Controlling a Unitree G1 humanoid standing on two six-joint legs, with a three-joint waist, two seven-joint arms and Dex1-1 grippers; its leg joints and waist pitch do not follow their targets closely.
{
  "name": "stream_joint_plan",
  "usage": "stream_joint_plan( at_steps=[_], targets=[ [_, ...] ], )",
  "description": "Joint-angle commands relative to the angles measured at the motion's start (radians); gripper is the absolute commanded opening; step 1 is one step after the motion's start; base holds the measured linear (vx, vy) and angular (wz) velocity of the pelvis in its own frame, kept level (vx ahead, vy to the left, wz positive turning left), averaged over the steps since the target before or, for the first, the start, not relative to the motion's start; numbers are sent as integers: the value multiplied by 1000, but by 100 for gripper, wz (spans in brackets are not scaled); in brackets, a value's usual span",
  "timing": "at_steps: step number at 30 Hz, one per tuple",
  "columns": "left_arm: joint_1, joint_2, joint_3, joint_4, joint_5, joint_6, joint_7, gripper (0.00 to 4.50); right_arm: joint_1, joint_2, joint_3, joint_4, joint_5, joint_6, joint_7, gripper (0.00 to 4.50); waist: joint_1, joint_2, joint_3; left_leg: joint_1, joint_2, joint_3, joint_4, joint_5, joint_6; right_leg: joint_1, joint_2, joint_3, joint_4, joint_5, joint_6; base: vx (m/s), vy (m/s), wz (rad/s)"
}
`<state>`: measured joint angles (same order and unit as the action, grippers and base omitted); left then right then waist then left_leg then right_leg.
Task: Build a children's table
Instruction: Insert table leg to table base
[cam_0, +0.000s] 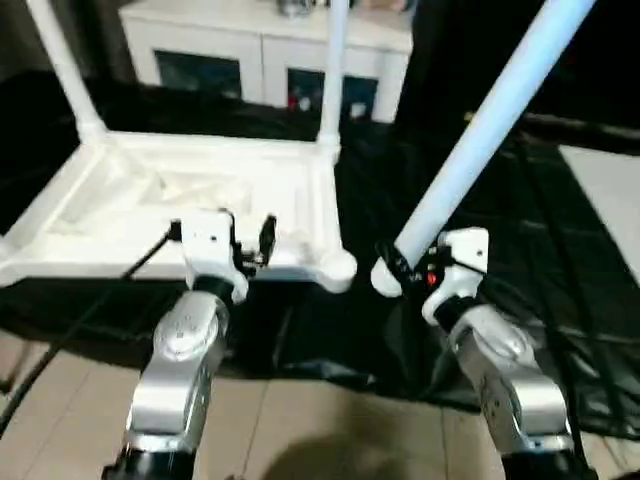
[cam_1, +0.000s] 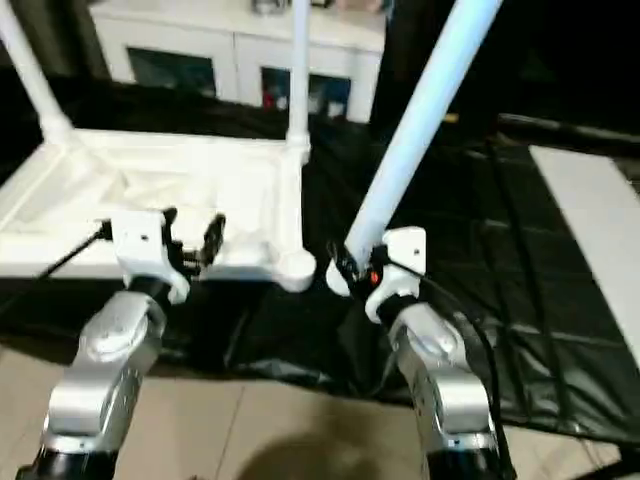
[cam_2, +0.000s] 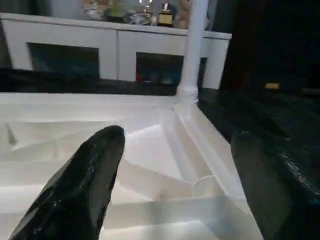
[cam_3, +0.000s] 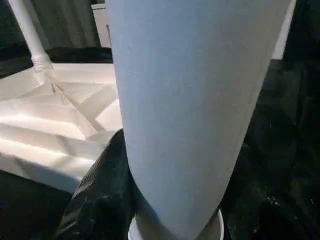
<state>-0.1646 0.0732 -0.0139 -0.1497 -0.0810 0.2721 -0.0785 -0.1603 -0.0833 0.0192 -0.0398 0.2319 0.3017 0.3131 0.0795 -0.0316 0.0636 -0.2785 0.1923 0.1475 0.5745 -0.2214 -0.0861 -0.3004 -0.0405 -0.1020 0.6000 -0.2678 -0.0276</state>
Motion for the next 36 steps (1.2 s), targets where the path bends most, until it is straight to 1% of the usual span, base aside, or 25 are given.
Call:
stream_joint_plan(
  at_steps=[1,4,5,8,10,12,13,14,15,16,17,18,19,20,21,22,23,24,25,26,27,29,31,32,36],
  targets=[
    [-11,12,9,-8,11,-3,-3,384,-23,-4,9,-20,4,4,14,188,-15,14,-39,27,41,-22,-87,-556,35,24,-73,30,-126,-553,-40,60,61,-13],
    [-13,24,26,-6,12,-9,3,384,-26,-4,27,-21,12,9,34,188,-21,7,-52,22,36,-12,-96,-457,65,52,-80,55,-110,-379,-139,100,54,-6],
    [-11,29,26,-7,14,-9,4,384,-26,-3,33,-21,10,8,40,188,-16,-2,-57,1,20,4,-86,-355,83,75,-81,68,-113,-336,-163,110,36,2],
    [-8,37,29,-9,16,-15,2,384,-26,1,39,-19,8,6,42,188,1,-7,-68,-5,1,18,-68,-186,118,97,-75,83,-110,-258,-190,139,25,12],
    [-9,38,30,-9,17,-15,-1,384,-28,1,39,-18,10,7,42,188,9,-6,-88,-5,-17,5,-56,-30,163,115,-42,78,-76,-9,-174,183,8,11],
    [-7,41,31,-12,15,-14,-4,384,-29,1,39,-17,12,6,42,188,4,-9,-99,23,-27,-24,-42,115,258,105,-3,67,-28,209,-96,204,1,12],
    [-5,43,31,-15,15,-14,-8,384,-29,0,39,-16,12,6,43,188,-25,0,-111,134,27,-95,-31,279,389,-7,2,38,42,211,-24,212,-3,14],
    [-5,43,31,-15,15,-14,-8,384,-29,0,39,-16,12,6,43,188,-59,-3,-116,264,157,-207,-27,426,565,-183,-66,40,121,-91,66,188,-30,8],
    [-4,43,31,-15,16,-15,-9,384,-29,0,39,-16,12,5,43,188,-72,-11,-122,265,173,-227,-17,539,620,-212,-87,51,143,-142,108,76,-82,-26],
    [-2,44,31,-15,16,-16,-11,384,-27,-1,39,-18,10,6,44,188,-79,-17,-111,204,98,-204,-11,565,581,-232,-114,89,136,-54,88,76,-82,-26],
    [-4,45,31,-12,15,-17,-14,384,-26,-1,37,-18,11,7,44,188,-72,-40,-105,141,-13,-138,20,449,466,-172,-109,111,57,80,38,-79,-43,-31],
    [-5,45,30,-10,14,-17,-15,384,-26,0,36,-19,12,7,43,188,-24,-113,-114,-48,-165,-34,95,85,338,66,-103,215,-10,64,29,2,49,21],
    [-6,47,30,-9,5,-11,-26,384,-22,1,32,-25,16,9,42,188,4,-76,-75,-103,-140,-59,215,-125,234,85,-218,303,-71,95,-164,2,49,21],
    [0,49,28,-13,-9,-13,-47,384,-21,3,29,-29,19,10,38,188,-7,-87,-77,-146,-97,-79,241,-84,111,112,-202,274,-41,228,-307,164,48,27],
    [4,54,25,-16,-23,-10,-67,384,-20,4,27,-31,21,11,37,188,-6,-77,-72,-149,-89,-83,223,-25,76,106,-193,244,-36,320,-339,151,10,-2],
    [15,67,18,-23,-59,-7,-124,384,-18,3,26,-34,23,11,36,188,-12,-59,-73,-152,-59,-90,161,126,57,81,-184,188,-34,475,-354,151,10,-2],
    [18,72,16,-26,-71,-6,-144,384,-17,2,26,-35,23,11,36,188,-7,-8,-79,-138,-28,-96,32,323,100,60,-121,111,-6,538,-293,143,4,-2],
    [25,88,9,-32,-91,-9,-187,384,-17,0,27,-36,22,11,37,188,-16,22,-87,-121,-22,-101,-1,458,126,61,-73,65,26,538,-226,89,9,-21],
    [38,125,-3,-47,-123,-21,-272,384,-14,-6,29,-39,21,8,42,188,-46,63,-96,-57,38,-171,19,772,245,-21,9,18,125,350,-80,89,9,-21],
    [41,137,-5,-51,-136,-21,-302,384,-12,-9,31,-41,23,7,47,188,-40,58,-108,-17,64,-195,42,986,274,-60,-16,56,106,236,-19,51,15,-22],
    [44,149,-7,-55,-150,-20,-332,384,-10,-12,32,-44,24,6,52,188,-20,53,-106,-13,68,-191,36,1152,233,-70,-47,86,75,194,58,0,0,0],
    [52,207,-25,-70,-171,-10,-428,384,-3,-25,38,-53,27,1,72,188,-9,33,-97,-41,21,-145,1,928,137,-56,-36,89,32,204,80,0,0,0],
    [72,315,-49,-117,-266,48,-617,384,4,-39,31,-67,48,6,113,188,13,-7,-85,-101,-23,-71,-16,205,71,-9,-117,115,-31,188,9,-60,-20,-4],
    [77,353,-58,-133,-294,73,-674,384,5,-43,26,-72,58,11,126,188,26,-4,-75,-95,-8,-60,-37,-37,50,-10,-134,119,-48,72,-31,-91,-36,-2],
    [55,463,-105,-130,-307,114,-819,384,2,-66,27,-86,93,29,181,188,5,10,-37,-65,23,-45,-75,-500,-59,-57,-117,109,-84,-562,-76,-124,-34,-3]
  ],
)
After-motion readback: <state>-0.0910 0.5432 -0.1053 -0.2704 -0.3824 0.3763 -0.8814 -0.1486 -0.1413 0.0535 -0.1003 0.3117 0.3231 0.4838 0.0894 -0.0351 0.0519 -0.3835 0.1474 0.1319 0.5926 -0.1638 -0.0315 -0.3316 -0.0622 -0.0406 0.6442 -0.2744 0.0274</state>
